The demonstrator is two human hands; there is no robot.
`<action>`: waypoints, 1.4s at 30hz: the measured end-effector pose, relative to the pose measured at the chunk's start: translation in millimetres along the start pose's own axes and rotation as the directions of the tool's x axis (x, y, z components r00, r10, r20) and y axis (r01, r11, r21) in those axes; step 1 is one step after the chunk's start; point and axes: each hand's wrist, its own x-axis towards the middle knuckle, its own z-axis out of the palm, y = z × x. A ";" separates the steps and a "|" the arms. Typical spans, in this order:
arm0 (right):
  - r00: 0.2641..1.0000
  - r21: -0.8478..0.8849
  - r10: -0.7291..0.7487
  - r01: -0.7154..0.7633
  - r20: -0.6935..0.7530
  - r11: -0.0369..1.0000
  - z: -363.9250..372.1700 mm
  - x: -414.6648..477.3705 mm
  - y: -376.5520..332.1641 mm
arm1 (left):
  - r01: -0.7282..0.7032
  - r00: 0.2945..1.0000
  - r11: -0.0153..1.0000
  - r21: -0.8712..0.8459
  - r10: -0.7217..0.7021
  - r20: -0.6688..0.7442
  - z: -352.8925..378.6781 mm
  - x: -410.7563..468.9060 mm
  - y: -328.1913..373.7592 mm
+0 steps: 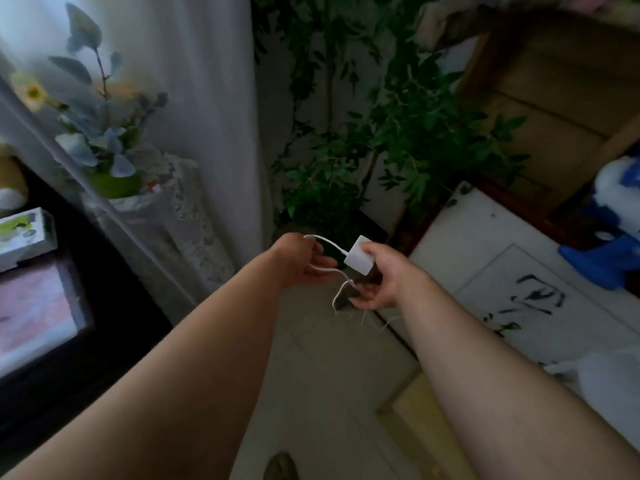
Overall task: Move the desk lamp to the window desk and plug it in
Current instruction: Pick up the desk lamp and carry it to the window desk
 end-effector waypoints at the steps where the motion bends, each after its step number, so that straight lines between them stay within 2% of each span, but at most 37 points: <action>1: 1.000 -0.006 0.015 -0.015 -0.012 1.000 -13.3 -2.5 3.9 | 0.002 1.000 1.000 0.007 -0.002 0.020 11.4 -6.3 -2.8; 2: 1.000 0.021 0.017 -0.017 0.004 1.000 -23.1 -5.3 7.6 | 0.007 0.999 1.000 0.010 -0.008 0.039 19.8 -11.2 -5.1; 4: 0.996 0.141 -0.070 0.061 0.060 0.988 -42.0 -11.5 15.5 | 0.024 0.997 0.998 0.054 -0.028 0.076 38.4 -19.5 -12.3; 6: 0.984 0.250 -0.168 0.149 0.055 0.957 -62.2 -15.7 24.9 | 0.036 0.993 0.988 0.149 -0.052 0.103 56.0 -28.0 -23.2; 8: 0.972 0.285 -0.230 0.206 0.053 0.936 -83.1 -16.5 32.7 | 0.051 0.992 0.965 0.256 -0.080 0.101 70.0 -34.5 -36.0; 11: 0.957 0.122 -0.274 0.262 0.095 0.957 -113.6 -24.8 44.2 | 0.076 0.985 0.908 0.412 -0.132 0.109 89.7 -38.2 -59.4; 13: 0.940 0.024 -0.296 0.296 0.171 0.955 -132.2 -35.9 52.1 | 0.021 0.983 0.845 0.534 -0.116 0.145 106.2 -40.9 -74.9; 16: 0.892 0.003 -0.312 0.329 0.328 0.944 -158.9 -53.8 59.1 | -0.116 0.981 0.734 0.669 -0.020 0.192 131.3 -45.0 -93.7; 20: 0.863 0.024 -0.351 0.368 0.363 0.930 -192.2 -70.7 66.6 | -0.256 0.933 0.691 0.676 -0.006 0.359 157.3 -44.3 -108.8; 22: 0.860 0.024 -0.370 0.387 0.350 0.922 -206.6 -76.7 72.5 | -0.315 0.905 0.662 0.680 -0.005 0.425 171.3 -42.2 -116.0; 24: 0.865 0.047 -0.390 0.396 0.316 0.917 -216.7 -79.3 78.8 | -0.332 0.883 0.677 0.657 -0.023 0.469 184.1 -53.3 -119.6; 26: 0.871 0.093 -0.436 0.426 0.225 0.900 -225.1 -80.2 83.8 | -0.345 0.867 0.654 0.673 -0.053 0.495 190.1 -57.8 -125.9; 29: 0.871 0.115 -0.489 0.482 0.043 0.869 -237.1 -80.1 86.5 | -0.380 0.864 0.498 0.779 -0.109 0.492 176.7 -55.3 -136.5; 30: 0.864 0.064 -0.502 0.503 -0.027 0.862 -240.2 -81.5 87.1 | -0.389 0.869 0.437 0.811 -0.117 0.481 167.9 -54.1 -138.1; 32: 0.812 -0.227 -0.549 0.507 -0.198 0.832 -245.5 -86.0 92.7 | -0.380 0.887 0.362 0.851 -0.118 0.446 149.0 -47.8 -138.2; 34: 0.763 -0.567 -0.582 0.357 -0.283 0.743 -246.0 -88.1 102.5 | -0.330 0.919 0.393 0.858 -0.075 0.388 136.3 -47.4 -136.4; 35: 0.766 -0.613 -0.566 0.296 -0.306 0.732 -244.3 -85.5 109.3 | -0.296 0.931 0.488 0.821 -0.045 0.362 133.6 -46.5 -136.4; 36: 0.783 -0.583 -0.523 0.263 -0.337 0.769 -240.0 -82.8 117.4 | -0.239 0.942 0.621 0.746 -0.037 0.333 132.1 -46.2 -136.6; 38: 0.822 -0.415 -0.414 0.244 -0.391 0.877 -229.1 -72.7 135.6 | -0.097 0.961 0.862 0.498 -0.050 0.273 136.5 -52.2 -135.8; 40: 0.871 -0.190 -0.290 0.231 -0.396 0.954 -212.7 -63.6 154.8 | 0.019 0.958 0.963 0.270 -0.095 0.271 146.3 -58.0 -137.7; 42: 0.918 0.013 -0.195 0.212 -0.345 0.977 -201.8 -52.4 172.4 | 0.117 0.938 0.986 0.120 -0.150 0.312 156.3 -62.3 -140.9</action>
